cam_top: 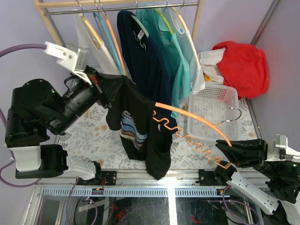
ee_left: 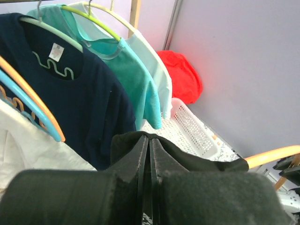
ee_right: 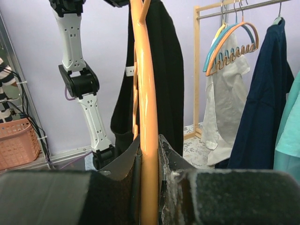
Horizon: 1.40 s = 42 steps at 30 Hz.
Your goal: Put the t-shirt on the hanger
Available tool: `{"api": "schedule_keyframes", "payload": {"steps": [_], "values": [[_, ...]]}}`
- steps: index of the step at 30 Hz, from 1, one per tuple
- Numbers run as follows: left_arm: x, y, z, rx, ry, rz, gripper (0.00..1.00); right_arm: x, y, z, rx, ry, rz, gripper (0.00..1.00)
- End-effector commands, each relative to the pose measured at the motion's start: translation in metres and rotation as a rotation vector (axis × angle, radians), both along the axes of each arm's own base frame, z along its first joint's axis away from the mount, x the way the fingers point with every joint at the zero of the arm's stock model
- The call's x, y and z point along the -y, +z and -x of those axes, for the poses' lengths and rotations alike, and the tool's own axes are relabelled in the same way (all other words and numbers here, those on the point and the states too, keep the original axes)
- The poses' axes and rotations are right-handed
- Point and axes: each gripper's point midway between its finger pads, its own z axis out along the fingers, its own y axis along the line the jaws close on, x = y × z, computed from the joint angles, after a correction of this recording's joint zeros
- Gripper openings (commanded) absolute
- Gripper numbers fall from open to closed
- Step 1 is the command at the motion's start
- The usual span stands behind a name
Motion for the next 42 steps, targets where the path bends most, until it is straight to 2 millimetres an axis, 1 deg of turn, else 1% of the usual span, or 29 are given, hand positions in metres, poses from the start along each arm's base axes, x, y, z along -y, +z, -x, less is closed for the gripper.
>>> {"api": "schedule_keyframes", "payload": {"steps": [1,4,7,12,16,19,24,29,31,38,42], "values": [[0.017,0.014,0.003,0.088,-0.077,-0.025,0.0,0.012,0.032,0.004,0.089,-0.033,-0.069,0.0],[0.034,0.01,0.005,0.091,-0.122,-0.026,0.0,0.002,0.023,-0.004,0.059,-0.031,-0.039,0.0],[0.042,0.009,0.006,0.086,-0.142,-0.025,0.0,-0.003,0.013,-0.015,0.018,-0.06,-0.011,0.0],[0.037,0.01,0.006,0.086,-0.129,-0.015,0.0,-0.004,-0.005,-0.028,-0.044,-0.107,0.019,0.0],[0.037,0.006,0.005,0.086,-0.121,-0.016,0.0,-0.016,-0.023,-0.033,-0.097,-0.076,0.048,0.0],[0.037,0.004,0.003,0.084,-0.112,-0.023,0.0,-0.022,-0.032,-0.035,-0.131,-0.061,0.056,0.0],[0.036,0.002,0.003,0.079,-0.107,-0.025,0.0,-0.015,-0.046,-0.039,-0.175,-0.101,0.091,0.0],[0.037,-0.002,0.002,0.074,-0.104,-0.028,0.0,-0.017,-0.058,-0.043,-0.209,-0.115,0.123,0.0],[0.036,-0.002,0.001,0.071,-0.098,-0.03,0.0,-0.013,-0.061,-0.046,-0.223,-0.142,0.139,0.0],[0.04,-0.015,-0.003,0.054,-0.077,-0.065,0.0,0.021,-0.051,-0.042,-0.223,-0.251,0.153,0.0],[0.048,-0.021,-0.004,0.046,-0.087,-0.079,0.0,0.025,-0.046,-0.04,-0.219,-0.259,0.152,0.0]]}}
